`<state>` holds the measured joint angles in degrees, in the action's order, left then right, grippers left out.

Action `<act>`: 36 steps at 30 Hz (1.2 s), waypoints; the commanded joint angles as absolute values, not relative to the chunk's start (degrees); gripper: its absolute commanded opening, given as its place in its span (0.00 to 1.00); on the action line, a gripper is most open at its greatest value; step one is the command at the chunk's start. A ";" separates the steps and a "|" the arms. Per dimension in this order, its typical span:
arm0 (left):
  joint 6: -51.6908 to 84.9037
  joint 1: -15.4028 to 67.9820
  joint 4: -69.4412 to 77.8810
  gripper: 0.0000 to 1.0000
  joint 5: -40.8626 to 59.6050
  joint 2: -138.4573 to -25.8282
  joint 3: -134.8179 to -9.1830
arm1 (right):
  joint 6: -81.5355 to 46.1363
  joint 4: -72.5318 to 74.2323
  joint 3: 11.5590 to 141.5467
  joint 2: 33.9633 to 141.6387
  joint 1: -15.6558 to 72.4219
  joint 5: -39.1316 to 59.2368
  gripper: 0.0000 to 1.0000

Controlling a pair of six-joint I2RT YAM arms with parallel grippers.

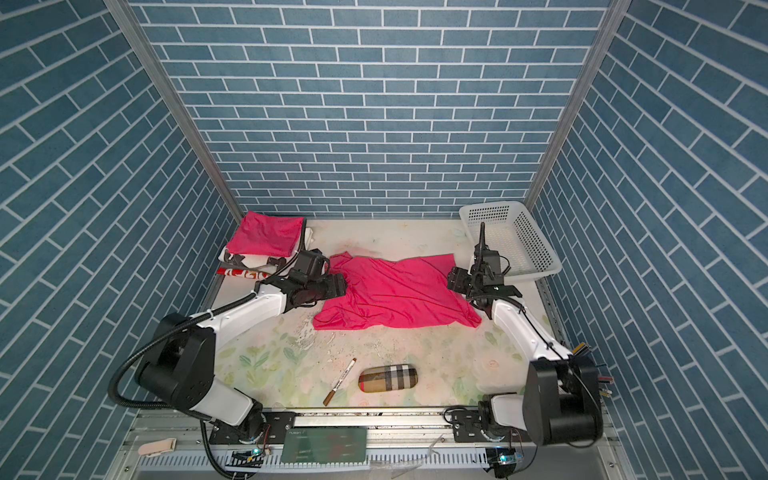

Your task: Fold and stack the t-shirts

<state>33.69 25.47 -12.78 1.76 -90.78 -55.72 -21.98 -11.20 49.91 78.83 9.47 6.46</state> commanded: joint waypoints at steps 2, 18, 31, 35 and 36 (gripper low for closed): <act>32.51 25.51 -9.70 0.88 -3.73 -94.66 -59.41 | -16.53 -13.03 55.44 87.11 9.58 3.44 0.79; 30.09 24.52 -4.22 0.37 -6.24 -105.59 -64.28 | -17.01 -7.35 57.74 102.19 9.58 1.17 0.35; 27.46 14.78 -8.93 0.00 -3.87 -105.04 -77.34 | -17.07 -12.92 78.14 111.39 9.55 -0.28 0.00; 27.99 12.55 -8.20 0.00 -3.01 -104.42 -77.05 | -16.46 -14.90 84.91 116.15 9.57 0.28 0.11; 27.80 12.31 -8.28 0.00 -3.07 -105.04 -77.04 | -16.15 -15.53 86.26 117.22 9.56 1.06 0.23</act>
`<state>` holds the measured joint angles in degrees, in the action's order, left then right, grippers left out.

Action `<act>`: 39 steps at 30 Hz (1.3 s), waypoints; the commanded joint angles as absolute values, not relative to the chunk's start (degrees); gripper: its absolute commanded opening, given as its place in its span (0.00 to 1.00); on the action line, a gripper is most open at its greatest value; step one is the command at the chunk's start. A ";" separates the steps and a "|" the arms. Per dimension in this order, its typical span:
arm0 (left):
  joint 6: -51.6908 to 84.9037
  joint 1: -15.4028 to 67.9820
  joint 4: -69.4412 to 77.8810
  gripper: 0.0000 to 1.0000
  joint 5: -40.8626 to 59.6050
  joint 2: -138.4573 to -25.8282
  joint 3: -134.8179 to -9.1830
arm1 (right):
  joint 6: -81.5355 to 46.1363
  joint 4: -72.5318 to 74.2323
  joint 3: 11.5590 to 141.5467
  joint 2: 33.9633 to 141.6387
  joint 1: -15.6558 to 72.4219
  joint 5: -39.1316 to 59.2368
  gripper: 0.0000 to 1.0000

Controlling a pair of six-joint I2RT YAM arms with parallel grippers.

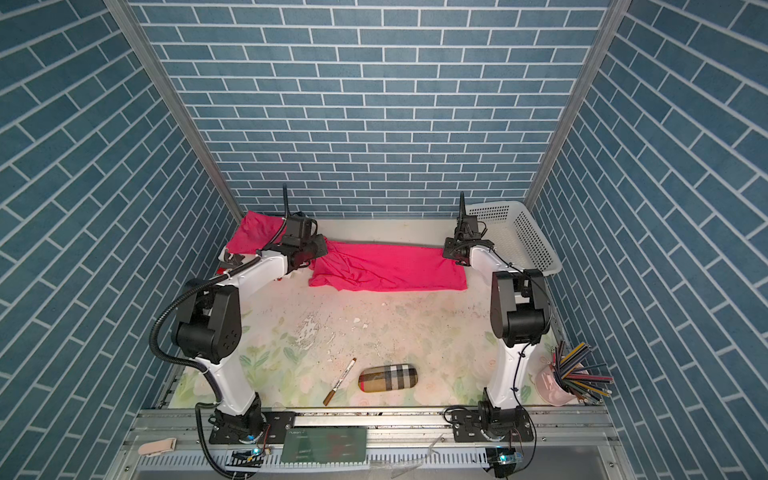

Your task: Fold and stack the t-shirts

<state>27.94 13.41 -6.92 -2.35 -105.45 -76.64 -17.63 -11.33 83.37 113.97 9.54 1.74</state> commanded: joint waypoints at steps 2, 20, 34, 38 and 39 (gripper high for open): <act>27.60 11.98 -9.96 0.17 -3.09 -107.28 -77.99 | -15.65 -16.64 88.50 118.60 9.67 3.16 0.44; 38.97 13.76 -1.54 0.88 6.91 -85.66 -54.51 | -30.87 -3.03 49.05 92.66 10.11 8.48 0.84; 32.13 37.34 -1.07 0.88 -17.40 -76.41 -44.85 | -58.33 16.35 41.84 94.97 9.67 13.14 0.67; 29.99 39.68 -5.22 0.88 -26.73 -77.64 -46.29 | -64.72 19.99 41.88 97.63 9.67 12.07 0.62; 30.26 39.60 -6.01 0.88 -27.89 -77.85 -46.67 | -66.06 20.33 42.01 98.20 9.76 11.64 0.61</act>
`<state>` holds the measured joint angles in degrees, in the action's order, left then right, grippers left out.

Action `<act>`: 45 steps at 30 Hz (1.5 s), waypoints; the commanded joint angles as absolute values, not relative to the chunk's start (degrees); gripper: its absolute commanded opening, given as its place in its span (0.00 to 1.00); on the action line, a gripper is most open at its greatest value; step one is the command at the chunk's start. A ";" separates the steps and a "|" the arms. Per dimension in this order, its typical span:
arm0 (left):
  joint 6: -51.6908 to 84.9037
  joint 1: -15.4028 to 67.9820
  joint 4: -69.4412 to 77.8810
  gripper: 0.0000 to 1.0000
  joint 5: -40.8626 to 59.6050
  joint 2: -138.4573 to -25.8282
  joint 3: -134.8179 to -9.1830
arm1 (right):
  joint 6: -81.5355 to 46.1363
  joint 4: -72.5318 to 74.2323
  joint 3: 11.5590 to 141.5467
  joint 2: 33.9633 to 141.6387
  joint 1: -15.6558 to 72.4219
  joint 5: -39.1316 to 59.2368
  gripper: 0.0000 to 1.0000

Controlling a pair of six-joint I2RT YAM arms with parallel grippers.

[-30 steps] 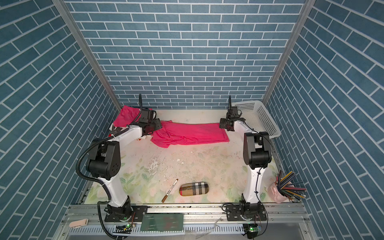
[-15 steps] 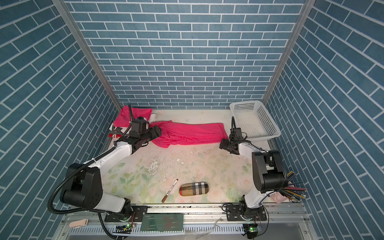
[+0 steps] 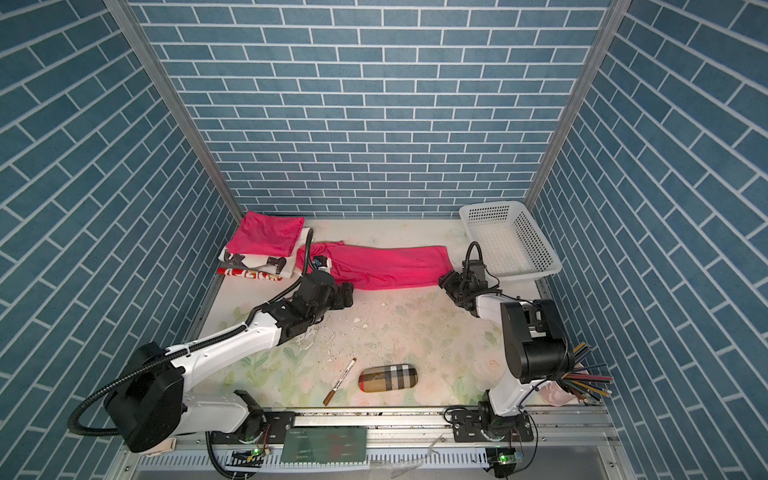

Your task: Fold and stack the t-shirts

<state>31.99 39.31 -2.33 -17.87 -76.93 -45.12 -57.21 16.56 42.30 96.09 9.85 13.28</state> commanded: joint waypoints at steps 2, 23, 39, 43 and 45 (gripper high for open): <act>30.93 39.61 -8.08 0.88 -30.04 -77.96 -47.93 | -69.09 21.23 41.43 98.95 10.01 10.29 0.60; 37.77 34.75 -7.28 0.88 -16.10 -72.51 -44.53 | -79.17 17.24 45.15 104.00 14.84 -3.27 0.13; 43.27 24.63 -0.53 0.88 0.17 -71.65 -35.86 | -62.77 4.07 33.54 77.69 18.48 -18.85 0.00; 43.76 24.65 1.43 0.88 1.87 -75.82 -36.60 | -56.66 2.13 31.08 72.61 16.70 -20.89 0.00; 43.88 24.66 2.37 0.88 2.34 -77.73 -37.34 | -53.22 3.29 30.34 72.09 15.07 -20.24 0.00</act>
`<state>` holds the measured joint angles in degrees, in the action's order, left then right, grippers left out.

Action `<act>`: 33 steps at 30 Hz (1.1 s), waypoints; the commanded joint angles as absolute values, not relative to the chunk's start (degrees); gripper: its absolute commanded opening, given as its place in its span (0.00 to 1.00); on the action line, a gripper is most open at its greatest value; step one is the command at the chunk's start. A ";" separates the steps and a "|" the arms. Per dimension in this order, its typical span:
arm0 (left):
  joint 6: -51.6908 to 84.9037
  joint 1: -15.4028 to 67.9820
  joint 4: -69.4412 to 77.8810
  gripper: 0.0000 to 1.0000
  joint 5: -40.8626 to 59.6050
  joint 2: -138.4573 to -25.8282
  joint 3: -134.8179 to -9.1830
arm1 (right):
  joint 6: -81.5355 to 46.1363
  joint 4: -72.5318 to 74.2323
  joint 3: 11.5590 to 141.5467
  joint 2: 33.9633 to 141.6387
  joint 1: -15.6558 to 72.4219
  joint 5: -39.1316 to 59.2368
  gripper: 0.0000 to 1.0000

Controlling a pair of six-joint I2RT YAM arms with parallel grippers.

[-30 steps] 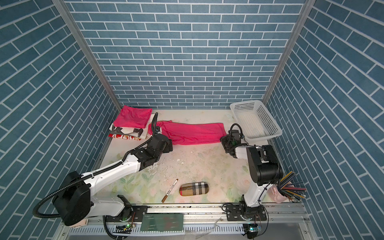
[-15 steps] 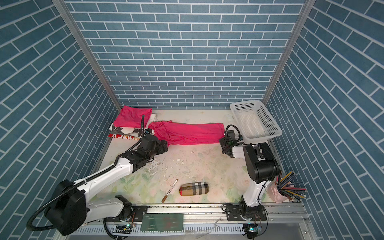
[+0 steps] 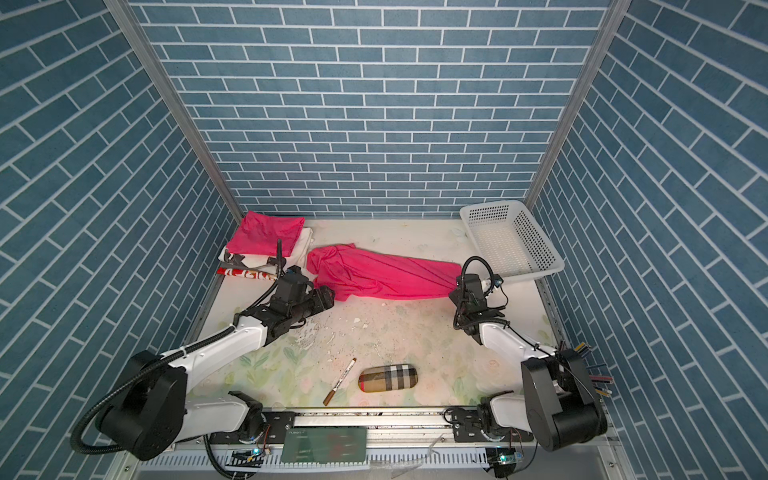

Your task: Fold and stack the t-shirts

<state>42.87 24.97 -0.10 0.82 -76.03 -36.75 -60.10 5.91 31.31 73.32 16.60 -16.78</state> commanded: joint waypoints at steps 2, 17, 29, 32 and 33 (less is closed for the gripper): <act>43.95 24.65 3.52 0.88 2.73 -79.54 -38.24 | -51.28 3.33 30.86 72.75 13.30 -18.20 0.00; 36.54 24.76 1.78 0.84 -3.33 -98.08 -50.81 | -45.15 6.14 32.51 77.10 12.70 -11.35 0.00; 43.68 26.43 7.92 0.63 4.95 -98.65 -44.21 | -45.39 9.58 33.90 80.71 12.82 -8.41 0.00; 44.89 26.90 8.51 0.57 5.92 -101.89 -46.06 | -45.38 9.37 34.23 80.65 13.18 -7.97 0.00; 45.12 26.99 8.80 0.56 5.88 -102.56 -46.36 | -45.29 9.28 34.16 80.31 13.27 -8.07 0.00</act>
<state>42.37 26.33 9.21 3.20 -98.98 -46.13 -45.60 8.58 32.69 80.31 12.88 -8.86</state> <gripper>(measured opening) 0.569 0.045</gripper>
